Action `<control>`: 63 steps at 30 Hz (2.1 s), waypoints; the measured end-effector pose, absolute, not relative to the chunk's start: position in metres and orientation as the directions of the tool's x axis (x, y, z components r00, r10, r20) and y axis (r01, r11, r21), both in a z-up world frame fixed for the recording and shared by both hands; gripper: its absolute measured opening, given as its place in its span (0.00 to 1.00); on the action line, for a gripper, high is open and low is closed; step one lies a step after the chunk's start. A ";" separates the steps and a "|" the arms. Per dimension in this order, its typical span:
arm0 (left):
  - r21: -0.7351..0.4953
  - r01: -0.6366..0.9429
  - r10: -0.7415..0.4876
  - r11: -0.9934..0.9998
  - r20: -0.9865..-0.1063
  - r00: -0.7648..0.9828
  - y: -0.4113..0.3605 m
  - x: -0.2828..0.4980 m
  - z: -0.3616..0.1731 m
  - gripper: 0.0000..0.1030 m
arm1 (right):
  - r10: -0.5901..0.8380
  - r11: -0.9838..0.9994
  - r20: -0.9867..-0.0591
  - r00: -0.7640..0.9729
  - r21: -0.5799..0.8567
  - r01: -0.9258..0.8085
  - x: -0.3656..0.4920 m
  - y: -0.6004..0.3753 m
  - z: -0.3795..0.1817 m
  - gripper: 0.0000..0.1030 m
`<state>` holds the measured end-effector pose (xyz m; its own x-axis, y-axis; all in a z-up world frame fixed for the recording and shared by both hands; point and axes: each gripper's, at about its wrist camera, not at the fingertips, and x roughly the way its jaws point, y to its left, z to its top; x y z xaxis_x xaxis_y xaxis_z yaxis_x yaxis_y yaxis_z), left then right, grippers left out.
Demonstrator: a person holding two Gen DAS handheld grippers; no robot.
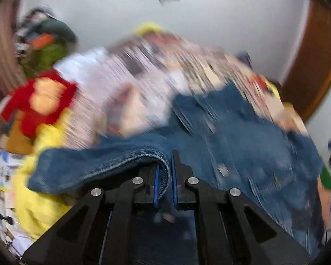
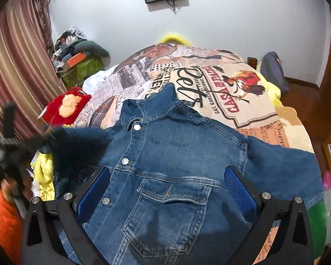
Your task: Fold large clothes
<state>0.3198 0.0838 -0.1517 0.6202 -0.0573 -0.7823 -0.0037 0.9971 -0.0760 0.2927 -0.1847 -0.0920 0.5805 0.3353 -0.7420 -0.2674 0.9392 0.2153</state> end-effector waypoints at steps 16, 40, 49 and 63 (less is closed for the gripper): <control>-0.254 -0.050 -0.200 0.966 -0.856 0.478 0.088 0.275 -0.197 0.65 | 0.304 0.951 -0.808 0.504 0.225 -0.213 0.296 -0.195 -0.123 1.00; -0.437 -0.540 -0.161 0.719 -0.861 0.483 0.257 0.301 -0.268 0.62 | 0.293 0.950 -0.860 0.417 0.212 -0.230 0.321 -0.164 -0.155 1.00; -0.064 -0.371 0.194 0.927 -0.764 0.615 0.188 0.314 -0.165 0.15 | 0.325 0.945 -0.846 0.424 0.267 -0.190 0.323 -0.181 -0.150 1.00; -0.157 0.130 -0.199 0.979 -0.597 0.777 0.007 0.341 -0.044 0.13 | 0.350 0.930 -0.768 0.537 0.356 -0.097 0.303 -0.258 -0.115 1.00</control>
